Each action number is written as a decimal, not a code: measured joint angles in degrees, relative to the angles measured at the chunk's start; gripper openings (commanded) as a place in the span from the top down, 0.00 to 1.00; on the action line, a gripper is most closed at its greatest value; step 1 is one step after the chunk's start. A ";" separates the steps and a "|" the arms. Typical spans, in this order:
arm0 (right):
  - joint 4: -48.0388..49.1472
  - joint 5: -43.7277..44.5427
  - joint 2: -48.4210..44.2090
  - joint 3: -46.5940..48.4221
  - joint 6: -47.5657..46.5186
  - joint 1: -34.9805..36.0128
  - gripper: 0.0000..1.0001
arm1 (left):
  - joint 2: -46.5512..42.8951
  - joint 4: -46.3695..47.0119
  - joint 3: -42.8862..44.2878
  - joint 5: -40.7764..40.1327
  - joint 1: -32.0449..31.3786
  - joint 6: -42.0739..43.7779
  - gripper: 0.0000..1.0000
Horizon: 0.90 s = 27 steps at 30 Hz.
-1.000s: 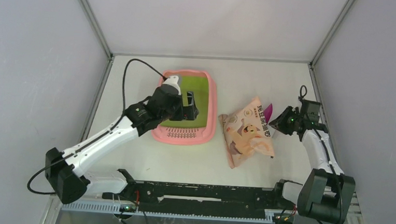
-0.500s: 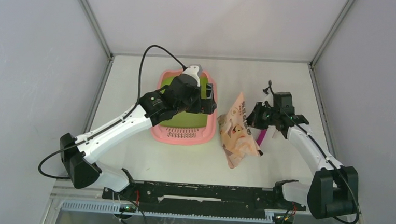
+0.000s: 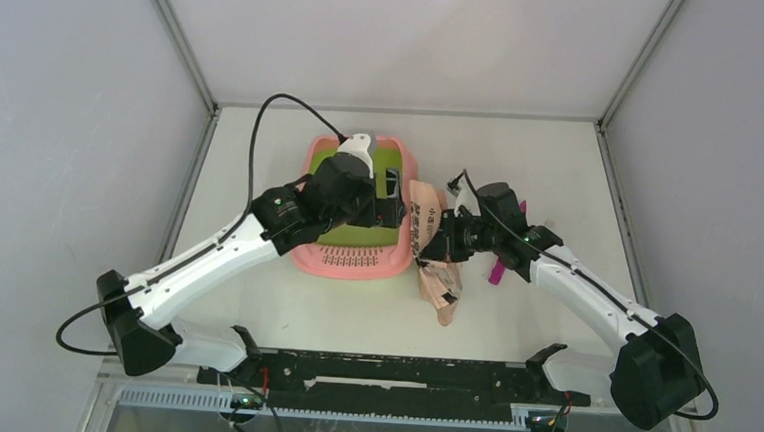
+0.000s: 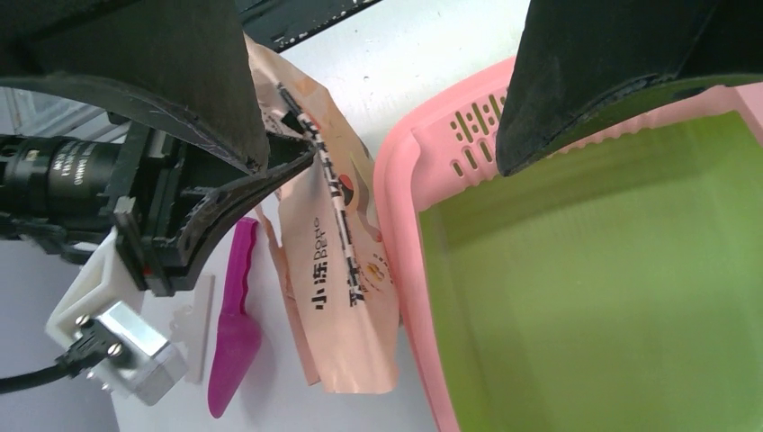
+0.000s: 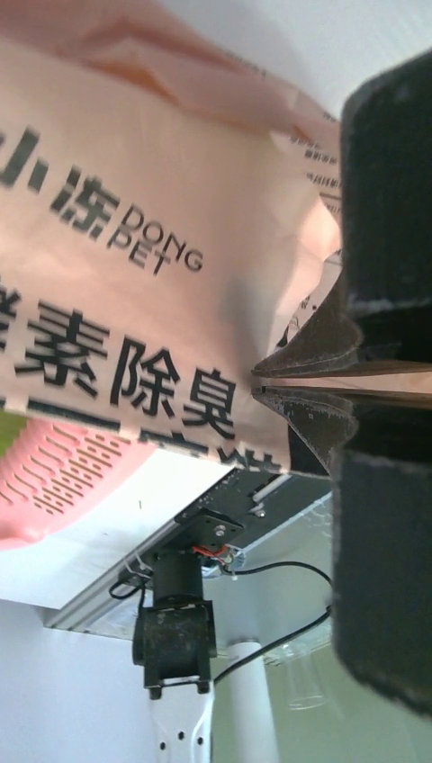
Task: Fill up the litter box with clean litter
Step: Adjust the cat litter bag at the center of the board.
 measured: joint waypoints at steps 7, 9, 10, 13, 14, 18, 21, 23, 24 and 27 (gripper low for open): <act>2.93 0.55 1.09 0.04 1.07 4.52 0.86 | -0.68 -0.07 -1.03 -0.07 -0.72 -0.79 0.00; 3.08 0.79 1.22 0.04 1.22 4.85 0.86 | 0.52 0.13 -1.05 0.00 -1.07 -0.79 0.00; 3.10 0.94 1.22 0.04 1.22 4.87 0.86 | 1.51 0.37 -1.05 0.04 -1.25 -0.79 0.00; 3.02 1.25 1.22 0.04 1.22 4.85 0.86 | 6.05 1.09 -1.01 0.09 -1.49 -0.76 0.01; 2.97 1.33 1.22 0.04 1.22 4.85 0.86 | 7.52 1.29 -1.01 0.07 -1.51 -0.76 0.03; 2.73 1.55 1.22 0.04 1.22 4.85 0.86 | 13.03 1.79 -1.03 0.20 -1.53 -0.76 0.21; 2.47 1.53 1.09 0.04 1.20 4.59 0.85 | 14.34 2.12 -1.03 0.17 -1.53 -0.55 0.46; 2.32 1.36 0.61 0.04 1.18 3.96 0.83 | 14.58 2.56 -1.03 0.04 -1.53 -0.59 0.59; 2.19 1.25 0.31 0.04 1.18 3.65 0.78 | 14.64 3.02 -1.03 0.09 -1.53 -0.37 0.65; 0.61 0.04 -1.77 0.04 0.87 1.53 0.57 | 14.71 3.85 -1.03 0.15 -1.64 -0.28 0.75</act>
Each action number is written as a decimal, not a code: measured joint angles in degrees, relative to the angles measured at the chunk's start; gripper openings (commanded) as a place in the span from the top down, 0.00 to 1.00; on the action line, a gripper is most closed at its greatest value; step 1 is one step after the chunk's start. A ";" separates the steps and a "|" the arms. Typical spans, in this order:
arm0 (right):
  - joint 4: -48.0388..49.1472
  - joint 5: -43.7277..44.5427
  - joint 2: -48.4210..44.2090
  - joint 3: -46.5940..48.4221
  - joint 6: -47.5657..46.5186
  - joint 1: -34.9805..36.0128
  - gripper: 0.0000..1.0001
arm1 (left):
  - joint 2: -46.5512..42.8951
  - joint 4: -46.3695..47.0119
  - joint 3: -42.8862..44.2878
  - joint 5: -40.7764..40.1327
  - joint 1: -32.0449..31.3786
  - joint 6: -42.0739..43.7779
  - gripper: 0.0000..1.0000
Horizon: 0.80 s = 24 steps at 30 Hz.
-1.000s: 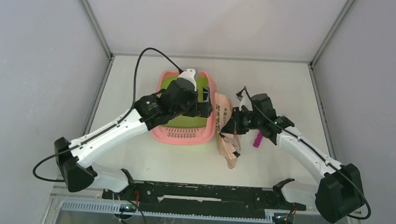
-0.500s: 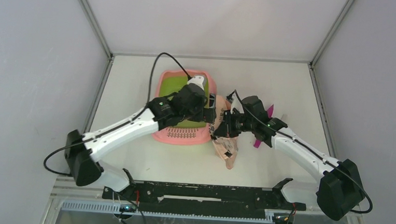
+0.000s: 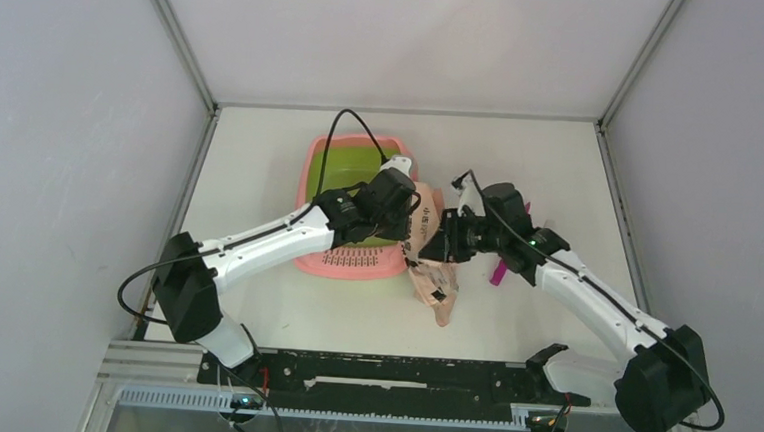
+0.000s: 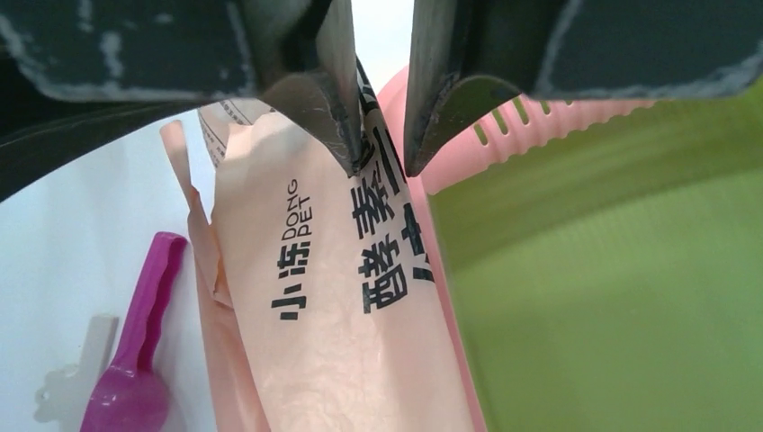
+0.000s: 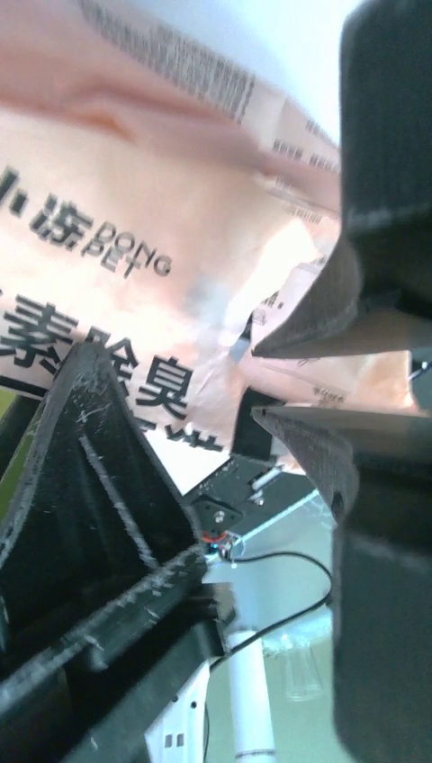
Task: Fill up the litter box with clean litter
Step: Adjust the cat litter bag at the center of the board, then move the litter box to the center of the board.
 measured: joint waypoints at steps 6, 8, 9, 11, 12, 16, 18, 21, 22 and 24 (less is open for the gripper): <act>-2.05 -3.19 -5.66 -0.04 -1.27 -10.95 0.41 | 0.00 1.31 0.00 0.07 -0.02 0.00 0.81; -1.16 -4.87 -6.21 -0.66 -1.36 -15.06 0.39 | 0.00 2.03 0.00 0.28 0.00 0.00 0.80; -0.39 -5.49 -6.16 -1.25 -1.36 -16.79 0.39 | 0.00 2.38 0.00 0.33 0.00 0.02 0.80; 0.57 -6.49 -5.44 -2.38 -1.40 -18.45 0.38 | -0.02 2.89 -0.02 0.48 0.02 0.04 0.79; 1.09 -7.17 -4.63 -2.95 -1.40 -18.84 0.38 | -0.02 3.15 -0.02 0.59 0.07 0.07 0.80; 4.72 -9.40 0.13 -4.46 -1.25 -18.97 0.37 | -0.02 3.98 -0.02 1.25 0.31 0.15 0.80; 6.80 -10.10 2.19 -5.07 -1.01 -18.97 0.37 | -0.02 4.37 -0.02 1.40 0.39 0.26 0.80; 10.23 -11.21 5.27 -5.46 -0.52 -18.97 0.37 | -0.04 5.09 -0.31 1.60 0.55 0.61 0.80; 11.52 -11.67 6.25 -5.49 -0.35 -18.97 0.37 | -0.09 5.20 -0.46 1.64 0.61 0.66 0.80; 14.53 -12.83 8.35 -5.51 0.09 -18.97 0.37 | -0.09 5.40 -0.66 1.86 0.74 0.98 0.80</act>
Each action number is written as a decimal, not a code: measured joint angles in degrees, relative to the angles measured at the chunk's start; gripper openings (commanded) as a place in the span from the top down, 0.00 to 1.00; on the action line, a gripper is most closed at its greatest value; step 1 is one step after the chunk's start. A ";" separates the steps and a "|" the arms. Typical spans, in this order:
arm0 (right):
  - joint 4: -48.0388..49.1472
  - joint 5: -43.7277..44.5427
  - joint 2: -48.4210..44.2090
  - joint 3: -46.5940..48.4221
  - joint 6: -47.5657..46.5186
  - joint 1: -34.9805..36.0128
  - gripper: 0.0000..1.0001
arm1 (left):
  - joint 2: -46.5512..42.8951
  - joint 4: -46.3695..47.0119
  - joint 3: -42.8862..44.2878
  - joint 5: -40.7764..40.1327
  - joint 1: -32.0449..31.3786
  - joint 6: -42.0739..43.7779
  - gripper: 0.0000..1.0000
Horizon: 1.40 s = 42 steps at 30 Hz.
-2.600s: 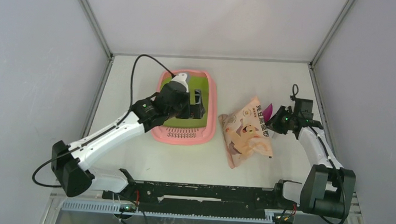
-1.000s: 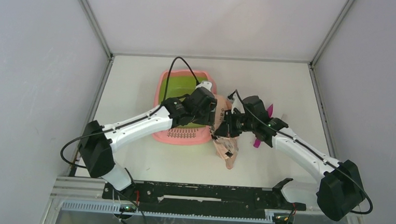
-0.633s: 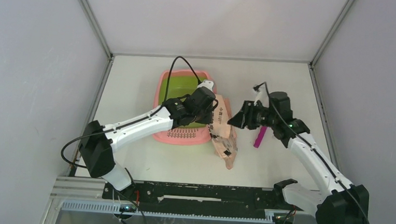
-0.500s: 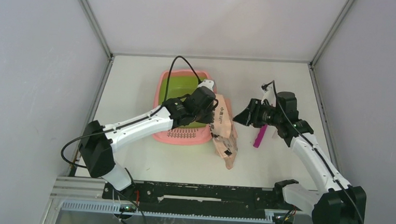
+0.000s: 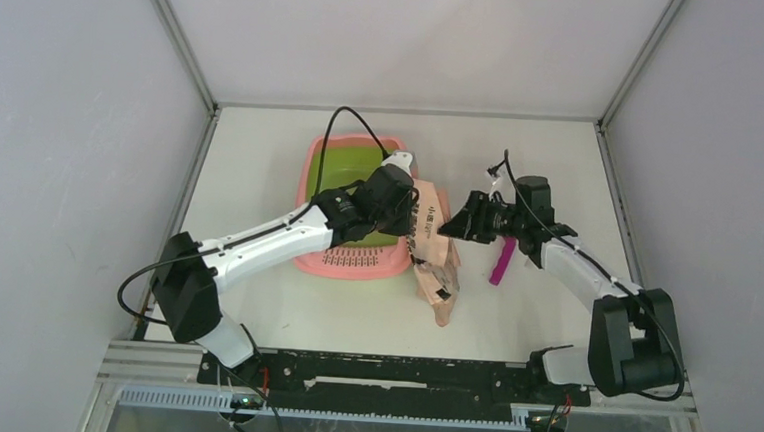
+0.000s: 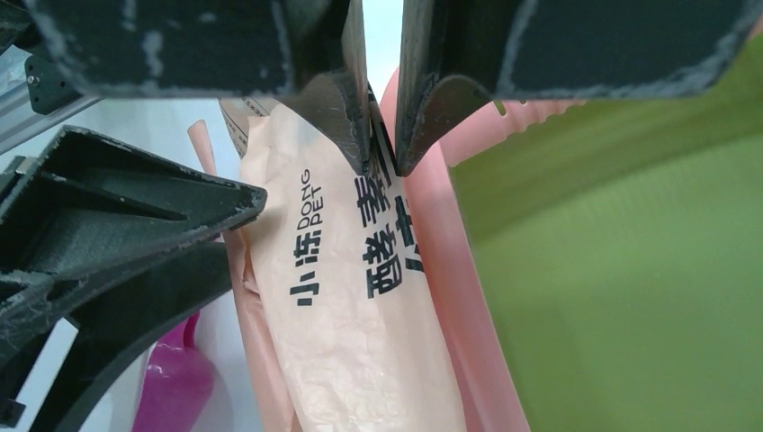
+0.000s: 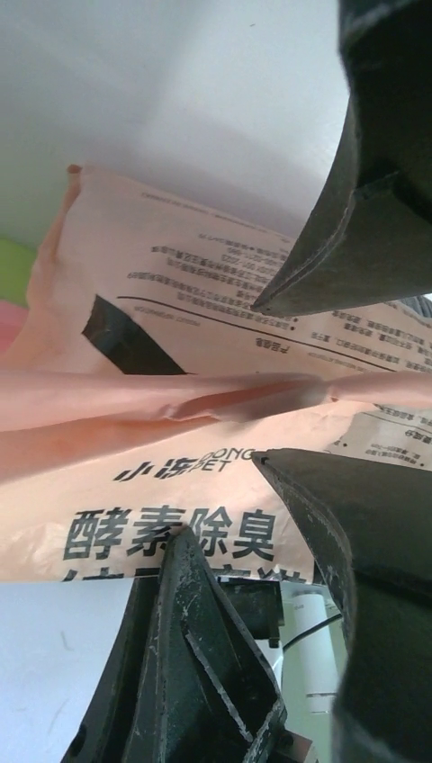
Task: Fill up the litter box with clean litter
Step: Move the litter box to the center of the board.
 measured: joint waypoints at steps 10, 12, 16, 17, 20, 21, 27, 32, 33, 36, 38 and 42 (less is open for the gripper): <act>12.70 -8.09 5.40 -0.46 4.44 2.45 0.63 | -1.84 0.28 -1.90 0.98 1.49 0.37 0.49; 14.67 -9.73 5.40 -0.46 5.90 2.97 0.74 | -2.36 0.11 -1.92 0.92 1.95 0.59 0.46; 14.84 -10.86 4.44 -0.39 6.64 3.23 1.00 | -3.98 -0.59 -1.92 0.26 2.56 1.09 0.34; 13.31 -10.60 3.80 -0.17 6.40 3.23 1.00 | -4.59 -1.09 -1.92 -0.33 2.64 1.14 0.33; 6.71 -8.52 1.68 2.10 4.85 3.08 1.00 | -8.22 -3.15 -2.73 -2.32 2.84 0.94 0.66; 4.11 -7.54 0.87 3.23 4.15 3.06 1.00 | -10.25 -3.78 -3.65 -3.02 2.93 0.33 0.76; -9.07 -0.90 -5.27 8.57 0.20 2.40 1.00 | -26.60 -7.76 -14.43 -6.56 3.17 -5.75 0.71; -16.35 3.63 -7.26 11.85 -2.01 2.05 1.00 | -34.14 -8.46 -26.77 -8.09 1.03 -12.79 0.39; -17.18 4.28 -7.48 11.96 -2.29 1.99 1.00 | -34.67 -7.91 -29.51 -8.09 0.31 -14.53 0.38; -19.58 5.49 -7.78 11.98 -3.21 1.60 1.00 | -34.36 -6.64 -36.48 -8.07 -1.27 -18.84 0.38; -20.50 6.01 -7.78 11.98 -3.61 1.29 1.00 | -33.18 -5.64 -38.75 -8.09 -1.81 -20.65 0.39; -21.79 6.43 -7.89 11.98 -4.24 0.76 1.00 | -27.63 -0.74 -39.52 -8.11 -2.25 -22.56 0.39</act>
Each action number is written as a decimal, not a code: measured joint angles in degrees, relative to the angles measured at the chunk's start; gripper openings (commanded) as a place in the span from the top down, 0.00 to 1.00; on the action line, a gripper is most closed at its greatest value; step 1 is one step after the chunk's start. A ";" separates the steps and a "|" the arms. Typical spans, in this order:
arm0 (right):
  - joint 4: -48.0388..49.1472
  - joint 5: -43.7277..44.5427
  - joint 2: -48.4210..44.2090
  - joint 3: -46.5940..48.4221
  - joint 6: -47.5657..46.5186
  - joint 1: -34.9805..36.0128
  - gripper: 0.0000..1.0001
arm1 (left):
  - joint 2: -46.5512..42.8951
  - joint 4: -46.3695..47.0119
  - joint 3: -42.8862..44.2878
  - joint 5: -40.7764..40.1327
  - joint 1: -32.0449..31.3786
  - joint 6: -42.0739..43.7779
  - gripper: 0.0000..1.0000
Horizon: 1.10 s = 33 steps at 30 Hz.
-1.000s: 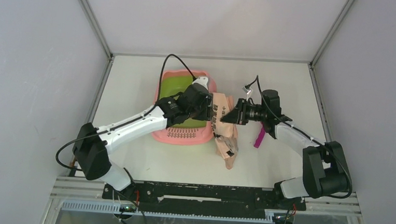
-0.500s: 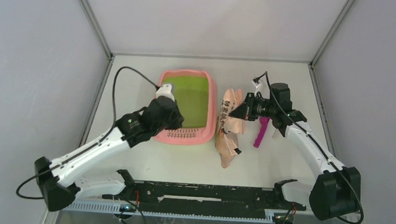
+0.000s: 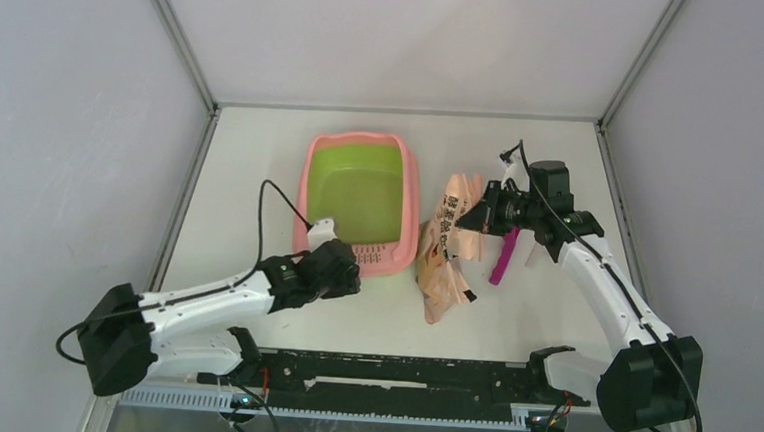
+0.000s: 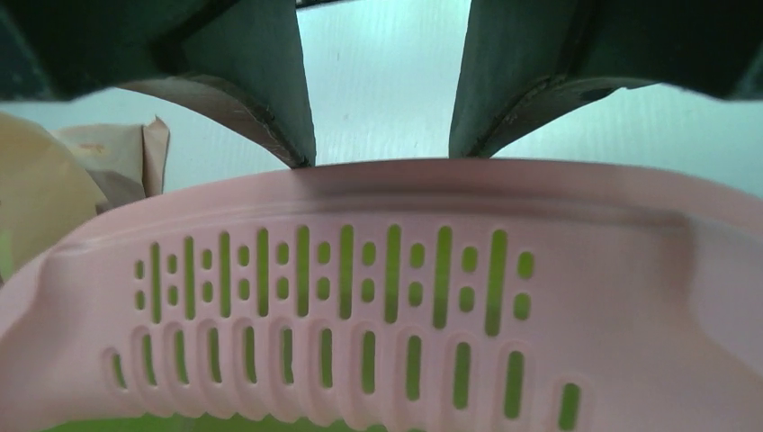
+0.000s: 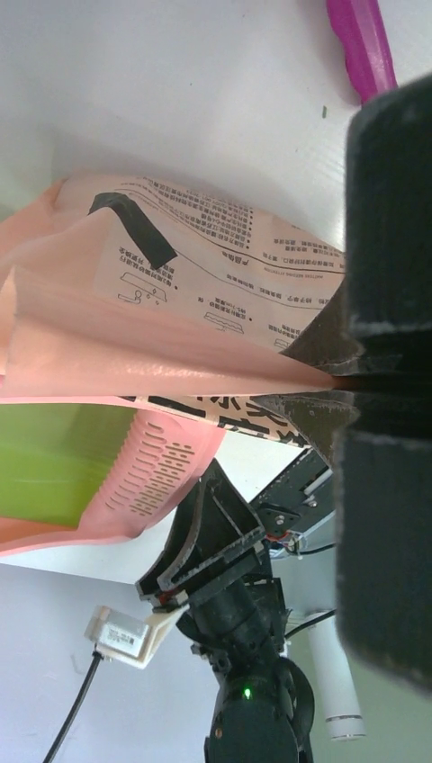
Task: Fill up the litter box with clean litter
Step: Move the litter box to the center of the board.
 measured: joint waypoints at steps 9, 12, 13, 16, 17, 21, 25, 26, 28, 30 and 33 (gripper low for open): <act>-1.01 0.04 -0.81 0.00 -0.13 -0.72 1.00 | 15.39 8.17 2.34 -2.05 1.84 1.05 0.39; -1.09 0.04 -0.96 0.00 -0.13 -0.72 1.00 | 17.16 10.08 4.00 -2.49 4.46 2.58 0.39; -1.16 0.04 -0.96 0.00 -0.13 -0.72 1.00 | 17.51 10.73 4.59 -2.54 5.70 3.19 0.39; -1.27 0.04 -0.96 0.00 -0.13 -0.72 1.00 | 18.62 12.33 6.34 -2.58 9.09 5.66 0.39; -1.29 0.04 -0.96 0.00 -0.13 -0.72 1.00 | 19.26 12.76 7.17 -2.56 9.99 6.64 0.39; -1.27 0.09 -0.96 0.00 -0.11 -0.66 1.00 | 22.99 13.81 12.24 -2.54 12.22 10.95 0.39; -1.55 0.70 -0.94 0.15 -0.17 -0.44 1.00 | 27.39 14.73 18.14 -2.16 13.07 15.02 0.34; -1.95 0.98 -0.94 0.37 -0.31 -0.26 1.00 | 28.33 14.99 19.47 -1.60 13.38 16.00 0.32; -3.45 1.88 -0.85 1.57 -0.94 0.39 1.00 | 29.14 15.37 20.87 -0.70 13.97 17.51 0.29; -5.16 3.63 -0.83 3.28 -2.05 1.92 1.00 | 28.98 15.19 21.62 0.59 14.62 18.62 0.28; -8.90 8.26 -0.83 6.49 -4.26 6.05 1.00 | 27.23 14.05 21.66 2.43 15.06 19.04 0.26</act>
